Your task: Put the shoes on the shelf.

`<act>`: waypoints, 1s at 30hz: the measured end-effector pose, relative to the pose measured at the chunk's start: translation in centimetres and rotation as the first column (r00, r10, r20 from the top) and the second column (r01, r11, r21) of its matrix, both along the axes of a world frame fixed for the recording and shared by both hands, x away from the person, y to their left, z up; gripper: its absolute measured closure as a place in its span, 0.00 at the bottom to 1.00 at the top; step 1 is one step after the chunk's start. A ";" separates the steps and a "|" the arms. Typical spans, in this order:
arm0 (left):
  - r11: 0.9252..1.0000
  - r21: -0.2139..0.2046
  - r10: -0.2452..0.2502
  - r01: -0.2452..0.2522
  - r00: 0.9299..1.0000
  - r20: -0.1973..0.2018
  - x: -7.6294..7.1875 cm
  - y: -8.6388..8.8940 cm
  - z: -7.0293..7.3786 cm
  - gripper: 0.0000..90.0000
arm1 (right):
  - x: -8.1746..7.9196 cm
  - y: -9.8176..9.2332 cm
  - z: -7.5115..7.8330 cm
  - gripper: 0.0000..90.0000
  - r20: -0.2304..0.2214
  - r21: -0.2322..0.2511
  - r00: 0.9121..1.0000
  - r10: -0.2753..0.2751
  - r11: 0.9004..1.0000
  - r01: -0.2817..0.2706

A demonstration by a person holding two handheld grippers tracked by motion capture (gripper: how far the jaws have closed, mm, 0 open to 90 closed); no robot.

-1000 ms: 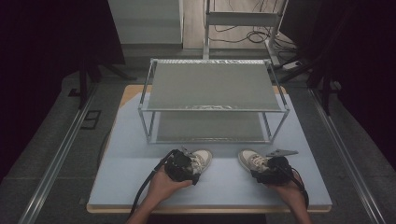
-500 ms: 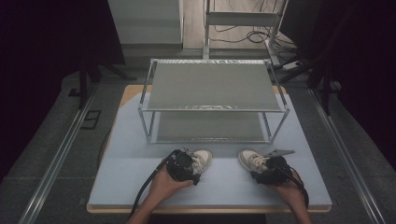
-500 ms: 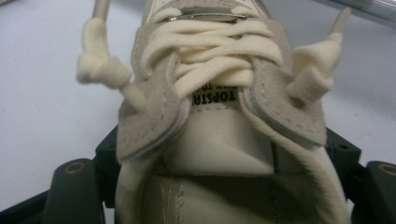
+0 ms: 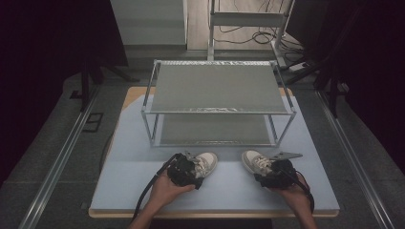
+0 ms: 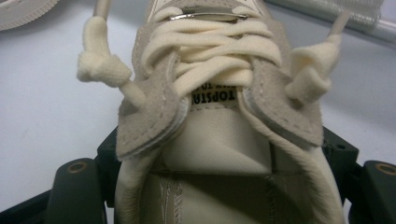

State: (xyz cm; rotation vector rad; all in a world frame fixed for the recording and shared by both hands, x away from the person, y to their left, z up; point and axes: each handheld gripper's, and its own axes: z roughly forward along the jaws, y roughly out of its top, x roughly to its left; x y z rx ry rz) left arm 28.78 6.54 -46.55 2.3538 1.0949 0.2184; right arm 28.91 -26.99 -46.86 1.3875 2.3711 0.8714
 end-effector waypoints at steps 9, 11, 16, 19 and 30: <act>0.998 -0.045 0.047 -0.045 0.998 0.031 0.8 1.7 1.2 0.30 | 0.3 0.9 0.8 0.29 0.027 0.053 1.000 -0.005 0.999 0.004; 0.997 -0.052 0.053 -0.051 0.998 0.036 1.1 1.9 1.5 0.30 | 0.6 1.4 1.0 0.29 0.031 0.067 0.999 -0.011 0.998 0.009; 0.993 -0.085 0.082 -0.079 0.996 0.037 1.9 2.5 1.9 0.30 | 1.4 2.6 1.4 0.29 0.036 0.085 0.999 -0.015 0.996 0.012; 0.992 -0.091 0.088 -0.084 0.995 0.041 2.4 2.6 2.1 0.30 | 2.0 3.6 1.6 0.29 0.041 0.085 0.999 -0.011 0.996 0.007; 0.984 -0.125 0.130 -0.124 0.991 0.042 4.4 2.7 2.2 0.30 | 3.9 6.4 2.2 0.29 0.050 0.079 0.998 -0.026 0.997 0.022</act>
